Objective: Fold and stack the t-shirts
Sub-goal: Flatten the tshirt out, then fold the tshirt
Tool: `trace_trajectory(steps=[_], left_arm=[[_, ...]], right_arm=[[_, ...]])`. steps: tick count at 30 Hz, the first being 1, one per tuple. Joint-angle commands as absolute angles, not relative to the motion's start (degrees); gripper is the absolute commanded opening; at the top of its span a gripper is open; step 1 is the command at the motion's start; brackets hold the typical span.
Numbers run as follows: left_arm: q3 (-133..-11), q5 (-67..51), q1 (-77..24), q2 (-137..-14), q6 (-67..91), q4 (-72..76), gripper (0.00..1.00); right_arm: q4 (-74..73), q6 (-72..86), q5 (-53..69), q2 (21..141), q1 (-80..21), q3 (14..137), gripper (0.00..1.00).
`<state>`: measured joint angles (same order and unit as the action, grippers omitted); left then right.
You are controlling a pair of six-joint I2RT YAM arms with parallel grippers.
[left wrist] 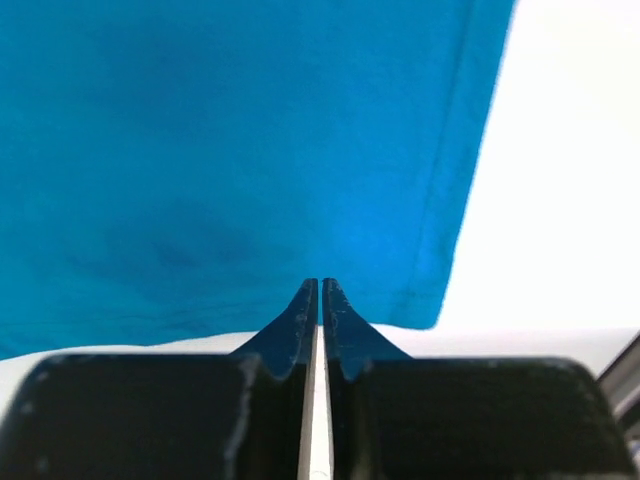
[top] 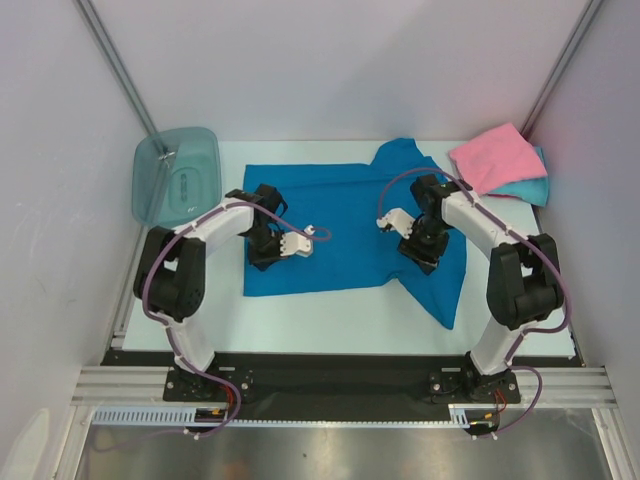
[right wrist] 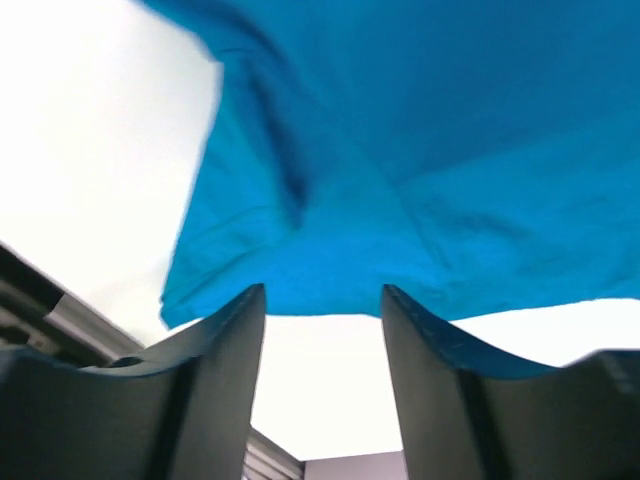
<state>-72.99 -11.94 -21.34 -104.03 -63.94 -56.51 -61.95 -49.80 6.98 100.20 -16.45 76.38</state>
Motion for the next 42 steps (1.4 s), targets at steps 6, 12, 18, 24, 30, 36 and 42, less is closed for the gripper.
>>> trace_trajectory(steps=[6,12,18,24,30,36,42], left_arm=[[-75.1,-12.9,-22.1,-99.2,-67.7,-61.7,0.01],[-72.3,-13.5,-23.3,-97.9,-69.5,-64.2,0.11],[-66.5,-11.3,-24.3,-95.3,-73.2,-63.5,0.42],[-59.3,-10.5,-24.3,-91.6,-75.6,-61.6,0.83],[-55.8,-10.8,-24.3,-90.0,-72.7,-55.5,1.00],[-50.5,-7.7,-24.3,-90.0,-67.5,-44.0,0.95],[-48.0,-4.4,-24.3,-90.9,-66.2,-39.6,0.70]], right_arm=[[-69.4,-53.6,7.6,95.5,-17.8,74.0,0.54],[-69.9,-53.2,7.8,93.8,-19.8,70.4,0.55],[-68.0,-52.8,5.5,93.0,-20.0,67.4,0.54],[-66.7,-52.1,3.7,92.9,-19.5,67.1,0.54],[-66.5,-51.8,3.3,92.8,-19.4,67.6,0.54],[-66.4,-51.6,3.1,93.3,-19.2,68.5,0.52],[-66.4,-51.7,2.7,94.0,-19.2,68.9,0.50]])
